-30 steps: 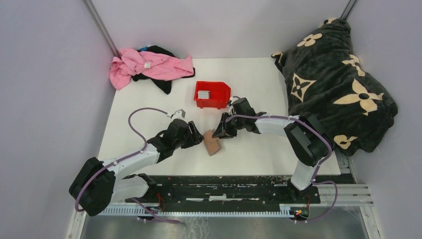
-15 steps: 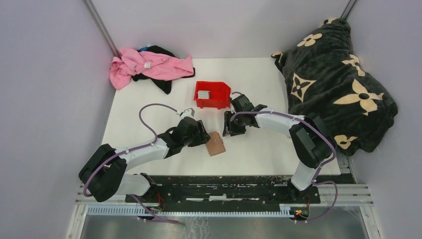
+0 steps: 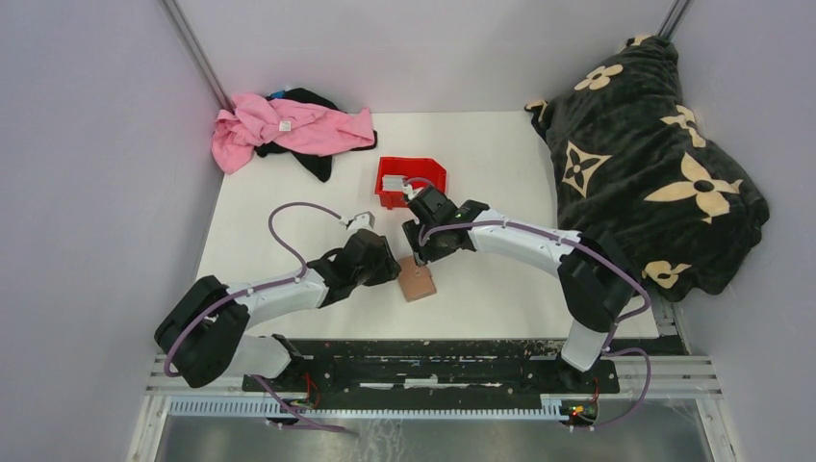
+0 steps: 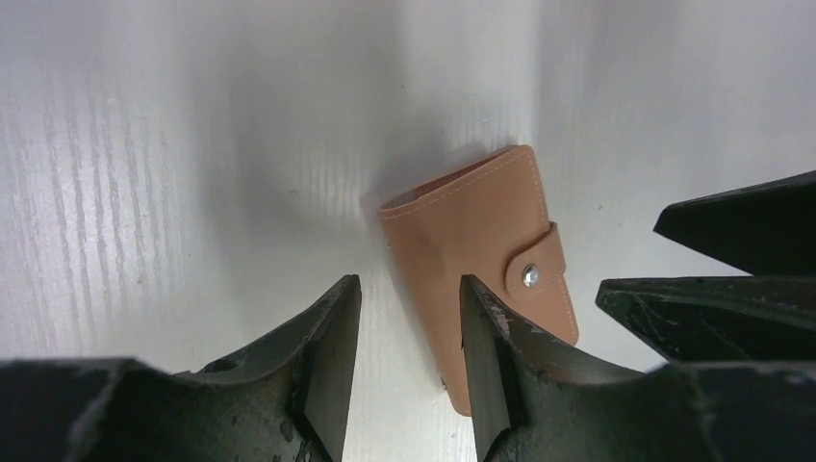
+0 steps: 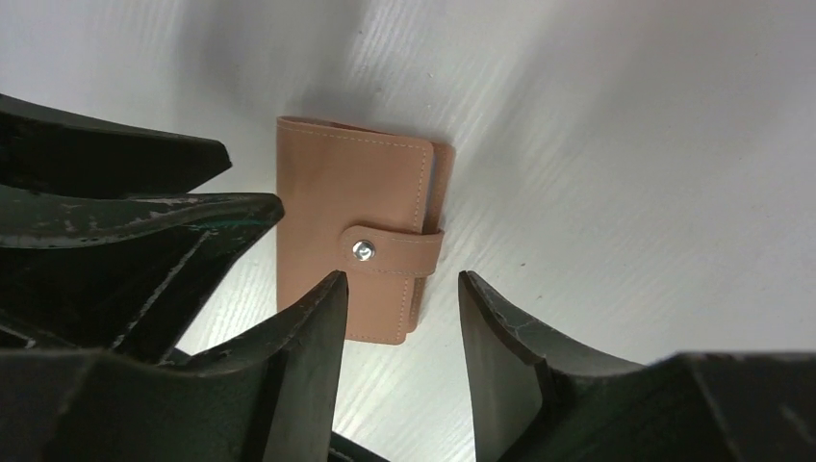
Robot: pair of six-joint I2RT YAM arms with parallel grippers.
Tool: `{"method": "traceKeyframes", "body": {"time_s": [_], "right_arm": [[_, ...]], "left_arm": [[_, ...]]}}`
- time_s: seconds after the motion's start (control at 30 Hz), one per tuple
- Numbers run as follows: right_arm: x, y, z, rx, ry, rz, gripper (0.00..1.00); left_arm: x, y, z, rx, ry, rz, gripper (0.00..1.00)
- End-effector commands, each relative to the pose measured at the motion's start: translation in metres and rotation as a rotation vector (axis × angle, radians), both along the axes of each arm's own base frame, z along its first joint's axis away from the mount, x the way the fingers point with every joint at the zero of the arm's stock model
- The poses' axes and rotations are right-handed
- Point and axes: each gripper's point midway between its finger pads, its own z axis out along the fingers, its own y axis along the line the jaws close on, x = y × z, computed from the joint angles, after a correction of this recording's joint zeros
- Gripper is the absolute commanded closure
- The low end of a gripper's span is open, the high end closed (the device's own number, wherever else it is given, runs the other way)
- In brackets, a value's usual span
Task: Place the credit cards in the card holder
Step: Open the card holder at the center of the board.
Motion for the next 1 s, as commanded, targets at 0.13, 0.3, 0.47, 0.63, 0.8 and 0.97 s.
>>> {"method": "traceKeyframes", "body": {"time_s": [0.13,0.3,0.47,0.63,0.8,0.97], "right_arm": [[0.0,0.005,-0.003,-0.112,-0.041,0.036,0.46],[-0.004,0.013,-0.008,-0.131,-0.037,0.058,0.45],[-0.008,0.017,-0.013,-0.153,-0.031,0.074,0.45],[-0.01,0.016,-0.024,-0.185,-0.028,0.086,0.45],[-0.009,0.014,-0.035,-0.211,-0.035,0.087,0.45],[-0.005,0.015,-0.041,-0.22,-0.05,0.081,0.45]], "left_arm": [[0.004,0.001,-0.011,0.011,-0.019,0.016,0.53],[0.004,0.001,-0.016,0.004,-0.014,0.029,0.53],[0.002,0.002,-0.022,0.0,-0.002,0.04,0.53],[0.0,0.002,-0.025,-0.01,0.009,0.049,0.53],[-0.001,0.0,-0.026,-0.012,0.012,0.046,0.54],[-0.004,-0.001,-0.029,-0.009,0.021,0.041,0.55]]}}
